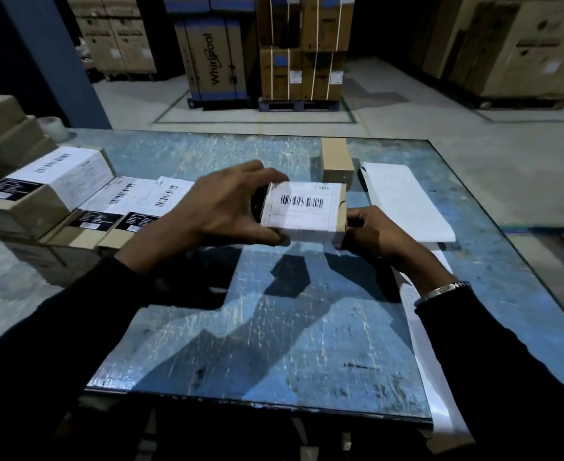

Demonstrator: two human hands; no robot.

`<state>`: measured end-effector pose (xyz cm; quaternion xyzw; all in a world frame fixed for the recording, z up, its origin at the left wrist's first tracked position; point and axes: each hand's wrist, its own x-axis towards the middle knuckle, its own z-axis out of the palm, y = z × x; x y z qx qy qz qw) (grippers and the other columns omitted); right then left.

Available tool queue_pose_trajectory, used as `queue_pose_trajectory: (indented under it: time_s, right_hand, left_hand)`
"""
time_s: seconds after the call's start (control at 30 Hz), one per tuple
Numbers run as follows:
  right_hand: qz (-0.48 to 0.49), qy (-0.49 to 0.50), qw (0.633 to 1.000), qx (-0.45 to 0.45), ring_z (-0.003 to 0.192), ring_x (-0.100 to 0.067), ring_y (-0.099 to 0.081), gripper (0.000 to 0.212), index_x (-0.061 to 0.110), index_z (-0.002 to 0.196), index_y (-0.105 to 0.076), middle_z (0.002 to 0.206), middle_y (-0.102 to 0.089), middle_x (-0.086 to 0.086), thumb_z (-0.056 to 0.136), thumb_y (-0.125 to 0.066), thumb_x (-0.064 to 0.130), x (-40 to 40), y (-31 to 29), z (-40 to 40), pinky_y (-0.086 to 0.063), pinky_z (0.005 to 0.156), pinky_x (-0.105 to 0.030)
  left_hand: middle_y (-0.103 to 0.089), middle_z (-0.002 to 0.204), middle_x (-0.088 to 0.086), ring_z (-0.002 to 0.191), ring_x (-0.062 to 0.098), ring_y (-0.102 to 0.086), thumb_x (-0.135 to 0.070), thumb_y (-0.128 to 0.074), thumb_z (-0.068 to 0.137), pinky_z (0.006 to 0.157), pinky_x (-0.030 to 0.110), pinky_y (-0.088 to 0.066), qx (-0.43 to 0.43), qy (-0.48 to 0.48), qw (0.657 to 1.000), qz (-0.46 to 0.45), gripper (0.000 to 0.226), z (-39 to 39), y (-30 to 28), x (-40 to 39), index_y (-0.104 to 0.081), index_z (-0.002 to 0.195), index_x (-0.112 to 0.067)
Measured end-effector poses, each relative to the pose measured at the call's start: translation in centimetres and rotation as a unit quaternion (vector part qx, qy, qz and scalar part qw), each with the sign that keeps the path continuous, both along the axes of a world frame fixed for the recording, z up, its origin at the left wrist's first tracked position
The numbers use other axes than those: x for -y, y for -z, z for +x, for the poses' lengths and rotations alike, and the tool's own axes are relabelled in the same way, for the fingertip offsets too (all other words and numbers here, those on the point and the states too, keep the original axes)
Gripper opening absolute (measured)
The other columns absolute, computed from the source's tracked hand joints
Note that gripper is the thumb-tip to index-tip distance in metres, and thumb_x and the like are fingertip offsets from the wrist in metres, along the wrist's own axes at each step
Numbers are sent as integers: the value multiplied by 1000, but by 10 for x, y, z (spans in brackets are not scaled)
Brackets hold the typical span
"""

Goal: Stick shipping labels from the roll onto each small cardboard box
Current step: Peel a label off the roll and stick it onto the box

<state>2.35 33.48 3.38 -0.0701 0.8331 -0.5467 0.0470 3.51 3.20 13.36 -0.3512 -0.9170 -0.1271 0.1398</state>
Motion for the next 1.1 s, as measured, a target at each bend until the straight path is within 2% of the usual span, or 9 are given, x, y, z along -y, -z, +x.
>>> queue_pose_trajectory:
  time_s: [0.1,0.2,0.4,0.5,0.63,0.73,0.87,1.0,1.1]
  right_hand:
    - [15,12,998,-55,78,-14,-76,8,14,104,-80,91,-81,-9,102,-72,14,5,4,4,-58,72,-25]
    - [148,38,974,-168,78,-1,-73,10,24,107,-80,89,-79,10,103,-71,22,18,10,8,-54,69,-18]
    - [238,-54,934,-260,94,-4,-68,15,26,112,-80,104,-74,14,100,-72,23,57,17,17,-58,79,-30]
    - [257,-96,925,-264,102,-5,-66,18,27,117,-79,109,-72,13,101,-71,25,71,18,22,-56,82,-26]
    - [238,-83,935,-250,100,-7,-68,17,24,114,-81,108,-72,11,99,-73,18,67,17,22,-57,82,-24]
    - [234,-69,939,-241,97,-4,-67,16,23,110,-82,106,-71,13,98,-74,16,64,17,22,-56,79,-23]
    - [226,-64,943,-234,96,-2,-68,16,23,108,-82,105,-71,15,98,-74,14,64,18,22,-53,80,-20]
    - [217,-68,947,-227,96,-3,-68,17,22,108,-83,105,-72,12,97,-75,11,64,17,22,-54,80,-21]
    - [218,-71,948,-223,96,-1,-68,17,22,108,-83,105,-71,13,97,-76,11,62,19,21,-49,78,-11]
  left_hand:
    - [-60,118,-7,100,14,-55,-78,-72,70,68,31,-42,-64,-47,996,34,98,15,-17,27,-57,152,-27]
    - [-61,128,-4,108,18,-59,-78,-68,69,78,39,-52,-93,-119,984,93,99,29,-27,64,-59,151,-25]
    - [-62,133,6,117,31,-60,-59,-85,76,86,50,-55,-132,-299,938,114,79,46,-17,132,-67,144,-22]
    - [-65,133,6,120,35,-60,-61,-73,74,90,52,-56,-154,-346,915,140,72,51,-11,147,-74,133,-21]
    - [-67,136,10,122,40,-58,-48,-82,83,86,52,-53,-231,-392,876,161,52,56,1,142,-76,127,-22]
    - [-68,134,11,122,40,-59,-48,-81,83,87,51,-54,-241,-424,857,168,51,53,3,144,-77,126,-21]
    - [-71,128,13,116,40,-62,-47,-84,83,87,49,-53,-232,-433,856,161,50,50,13,155,-79,123,-18]
    - [-76,112,9,115,35,-61,-51,-80,87,77,46,-53,-236,-443,846,178,40,53,24,151,-82,109,-18]
    - [-77,112,8,114,36,-61,-48,-79,89,76,46,-52,-239,-435,851,172,36,50,25,148,-82,109,-18]
